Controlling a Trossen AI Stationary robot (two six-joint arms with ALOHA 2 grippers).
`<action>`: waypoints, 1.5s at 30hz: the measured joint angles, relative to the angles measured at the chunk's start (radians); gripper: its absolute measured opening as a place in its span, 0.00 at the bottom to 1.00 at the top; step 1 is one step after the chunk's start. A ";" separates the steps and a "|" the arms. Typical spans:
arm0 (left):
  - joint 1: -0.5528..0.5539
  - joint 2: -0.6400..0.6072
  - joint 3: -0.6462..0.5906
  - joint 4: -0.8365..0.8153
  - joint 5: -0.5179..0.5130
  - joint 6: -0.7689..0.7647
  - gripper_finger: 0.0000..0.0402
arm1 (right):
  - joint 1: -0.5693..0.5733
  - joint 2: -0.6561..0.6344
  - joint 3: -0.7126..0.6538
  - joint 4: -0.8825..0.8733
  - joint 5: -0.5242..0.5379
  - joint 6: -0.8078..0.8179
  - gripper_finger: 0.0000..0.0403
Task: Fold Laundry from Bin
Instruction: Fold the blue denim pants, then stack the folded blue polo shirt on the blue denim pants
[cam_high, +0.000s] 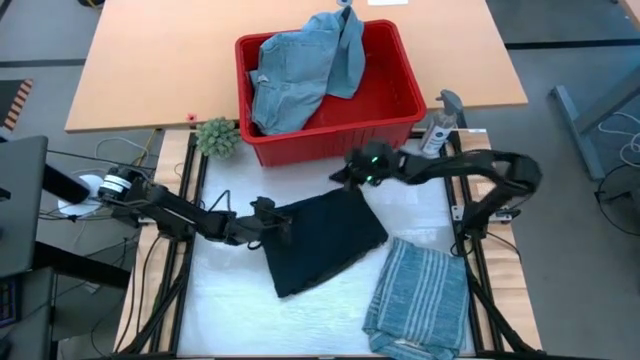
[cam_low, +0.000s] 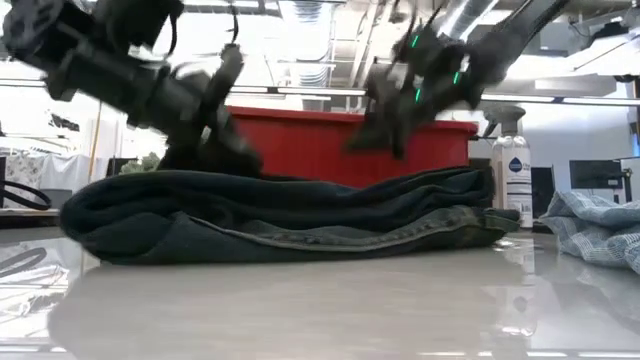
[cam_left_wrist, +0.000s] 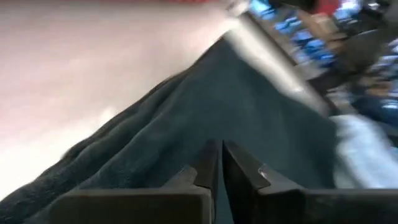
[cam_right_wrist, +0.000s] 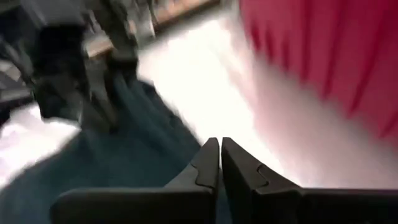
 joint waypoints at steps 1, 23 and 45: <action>0.000 -0.021 0.015 0.004 0.005 0.037 0.05 | -0.004 -0.051 0.007 -0.041 0.001 -0.025 0.12; -0.100 -0.241 0.315 -0.333 0.225 0.348 0.52 | 0.419 -0.576 0.088 -1.558 0.107 0.179 0.64; -0.100 -0.242 0.315 -0.441 0.233 0.311 0.52 | 0.450 -0.351 -0.186 -1.156 0.056 0.140 0.84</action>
